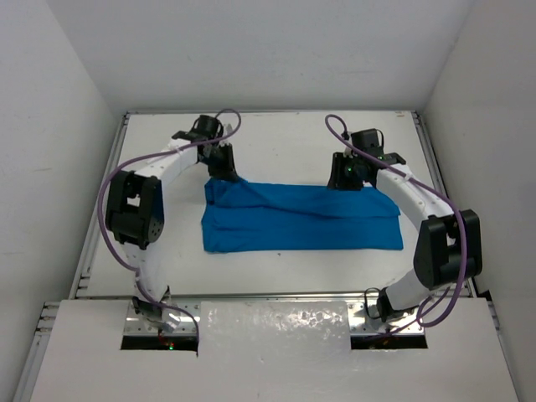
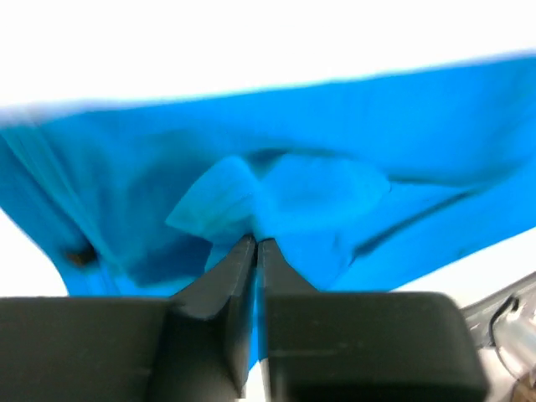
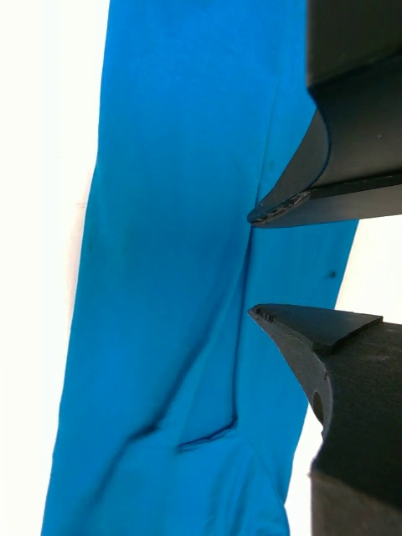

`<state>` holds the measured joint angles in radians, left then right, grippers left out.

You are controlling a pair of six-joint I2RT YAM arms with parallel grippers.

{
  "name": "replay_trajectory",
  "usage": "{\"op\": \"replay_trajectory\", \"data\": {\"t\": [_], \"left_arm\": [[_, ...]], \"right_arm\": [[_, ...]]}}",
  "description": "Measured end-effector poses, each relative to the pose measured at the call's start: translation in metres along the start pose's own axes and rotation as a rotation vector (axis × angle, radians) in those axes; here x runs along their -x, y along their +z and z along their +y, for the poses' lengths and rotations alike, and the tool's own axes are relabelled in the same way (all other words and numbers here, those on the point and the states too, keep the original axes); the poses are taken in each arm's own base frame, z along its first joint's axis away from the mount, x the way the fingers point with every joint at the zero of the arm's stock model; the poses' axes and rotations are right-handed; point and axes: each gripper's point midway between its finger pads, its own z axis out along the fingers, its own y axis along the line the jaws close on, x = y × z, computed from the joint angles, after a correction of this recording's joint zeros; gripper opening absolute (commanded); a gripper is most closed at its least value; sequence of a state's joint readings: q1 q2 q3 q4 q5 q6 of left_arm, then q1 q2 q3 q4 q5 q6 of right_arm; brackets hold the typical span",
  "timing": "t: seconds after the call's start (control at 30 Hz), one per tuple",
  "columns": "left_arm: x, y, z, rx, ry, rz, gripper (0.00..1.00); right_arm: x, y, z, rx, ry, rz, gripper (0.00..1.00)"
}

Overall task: Fold and stack the t-shirts
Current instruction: Fold the other side of the tshirt into a rectangle

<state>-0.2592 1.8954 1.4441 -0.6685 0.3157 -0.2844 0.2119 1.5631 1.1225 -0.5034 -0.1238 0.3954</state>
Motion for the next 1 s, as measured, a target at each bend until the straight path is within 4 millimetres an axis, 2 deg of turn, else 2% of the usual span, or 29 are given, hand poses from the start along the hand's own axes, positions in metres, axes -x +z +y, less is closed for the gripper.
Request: {"op": "replay_trajectory", "data": {"t": [0.07,0.13,0.17,0.23,0.33,0.43,0.53,0.63,0.7,0.83,1.0], "left_arm": [[0.025,0.002,-0.005,-0.019,0.004,-0.036,0.23],[0.038,0.012,-0.003,-0.023,-0.001,-0.046,0.33],[0.039,0.019,0.001,-0.015,-0.009,-0.037,0.45],[0.032,0.032,0.011,0.003,-0.028,0.000,0.52],[0.019,0.041,0.021,0.038,-0.045,0.053,0.51],[0.018,0.033,0.025,0.071,-0.026,0.058,0.51],[0.018,0.011,0.026,0.104,0.010,0.018,0.51],[0.009,-0.018,0.026,0.124,0.041,-0.026,0.49],[0.003,-0.028,0.026,0.128,0.054,-0.038,0.47],[-0.001,-0.025,0.029,0.132,0.070,-0.024,0.47],[0.001,-0.005,0.036,0.140,0.077,0.021,0.49]], "right_arm": [[0.000,0.000,0.000,0.000,0.000,0.002,0.40],[0.000,0.000,0.000,-0.001,0.000,0.002,0.40],[-0.001,0.000,0.000,-0.001,0.000,0.003,0.40],[-0.001,0.000,-0.001,-0.001,-0.003,0.004,0.40],[-0.001,0.000,-0.001,-0.001,-0.003,0.005,0.40],[-0.001,0.001,-0.001,-0.001,-0.004,0.005,0.40],[-0.003,0.002,-0.001,-0.002,-0.003,0.008,0.40],[-0.007,0.003,-0.002,-0.004,-0.001,0.016,0.40],[-0.009,0.004,-0.003,-0.005,0.000,0.021,0.40],[-0.010,0.006,-0.003,-0.002,0.000,0.026,0.40],[-0.011,0.012,0.002,0.033,0.000,0.034,0.41]]}}
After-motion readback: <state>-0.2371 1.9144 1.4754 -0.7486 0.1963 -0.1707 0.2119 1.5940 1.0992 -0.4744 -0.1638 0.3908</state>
